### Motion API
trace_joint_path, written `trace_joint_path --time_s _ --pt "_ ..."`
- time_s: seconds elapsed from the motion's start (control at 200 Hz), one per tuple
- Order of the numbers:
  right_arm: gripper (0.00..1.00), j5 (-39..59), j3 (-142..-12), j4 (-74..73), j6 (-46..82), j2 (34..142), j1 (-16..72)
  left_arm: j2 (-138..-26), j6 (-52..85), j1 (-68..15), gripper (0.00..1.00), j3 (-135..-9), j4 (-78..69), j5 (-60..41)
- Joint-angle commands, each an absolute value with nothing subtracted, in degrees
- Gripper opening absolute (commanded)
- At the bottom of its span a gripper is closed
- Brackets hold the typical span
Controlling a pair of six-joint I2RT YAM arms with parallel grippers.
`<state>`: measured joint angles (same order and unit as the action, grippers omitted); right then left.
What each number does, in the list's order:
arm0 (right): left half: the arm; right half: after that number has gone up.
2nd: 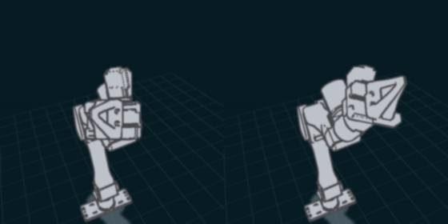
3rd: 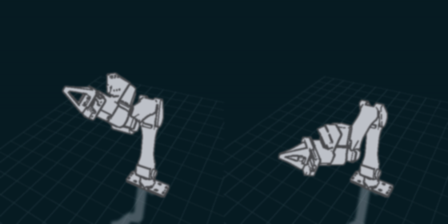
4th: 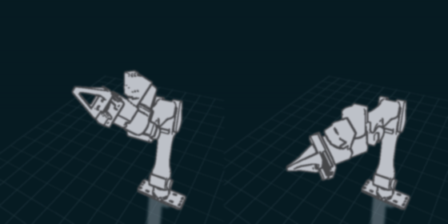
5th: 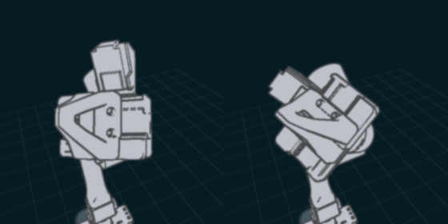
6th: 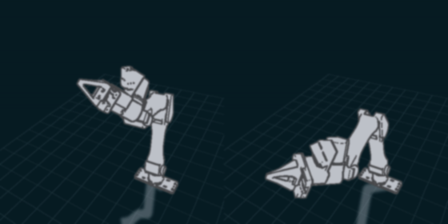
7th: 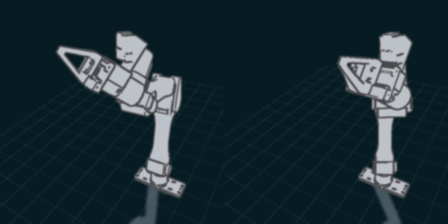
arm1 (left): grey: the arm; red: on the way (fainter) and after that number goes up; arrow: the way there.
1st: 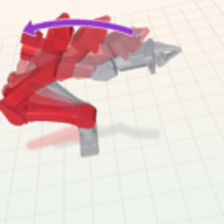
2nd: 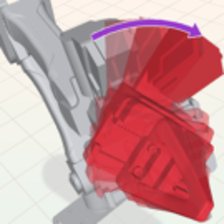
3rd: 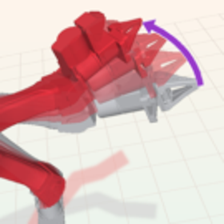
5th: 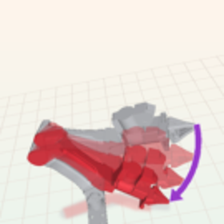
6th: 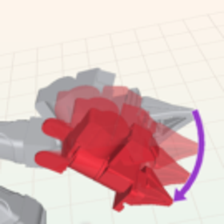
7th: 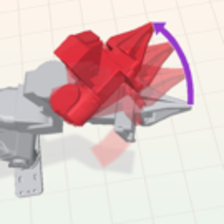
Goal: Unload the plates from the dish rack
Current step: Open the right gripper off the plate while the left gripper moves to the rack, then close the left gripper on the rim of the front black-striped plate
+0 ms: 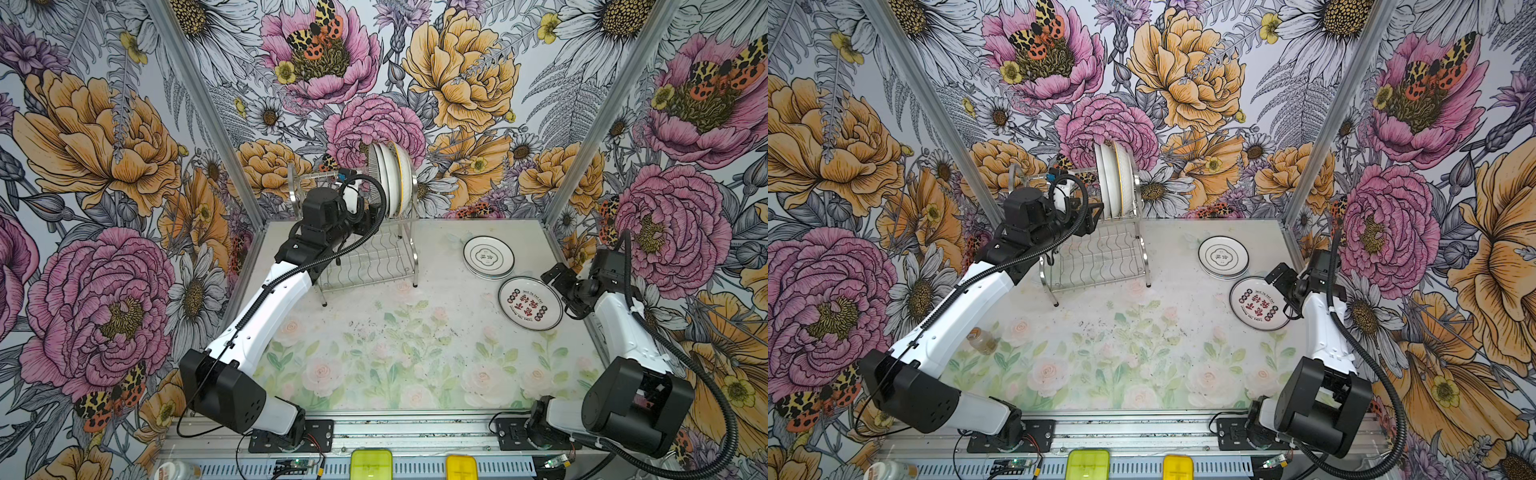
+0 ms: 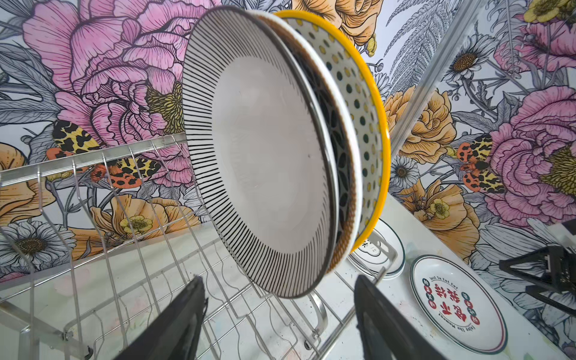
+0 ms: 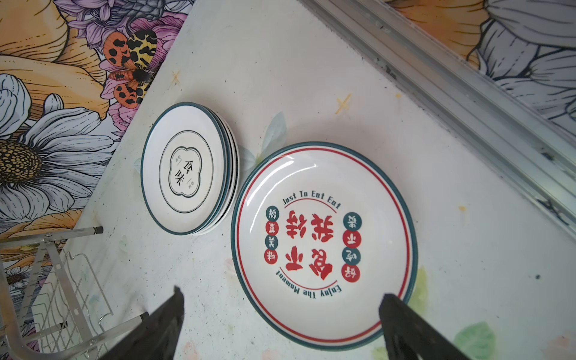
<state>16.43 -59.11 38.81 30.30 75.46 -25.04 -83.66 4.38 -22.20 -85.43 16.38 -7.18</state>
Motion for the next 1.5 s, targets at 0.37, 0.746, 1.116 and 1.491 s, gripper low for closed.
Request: trace_joint_path --time_s 0.37,0.746,1.116,1.491 --pt "0.99 17.76 -61.35 38.59 29.15 76.22 -24.68 -87.53 3.54 -21.88 0.61 -90.15 14.58 -8.88" --pt "0.99 18.01 -61.44 38.63 28.74 76.46 -24.69 -89.03 2.21 -21.84 0.53 -91.14 14.00 -8.71" --pt "0.99 18.90 -61.43 38.67 28.22 76.84 -24.70 -89.73 1.85 -21.53 0.48 -90.21 9.28 -10.34" --pt "0.99 19.60 -61.61 38.74 28.13 76.20 -24.69 -91.57 1.46 -21.44 0.44 -90.35 7.64 -10.43"
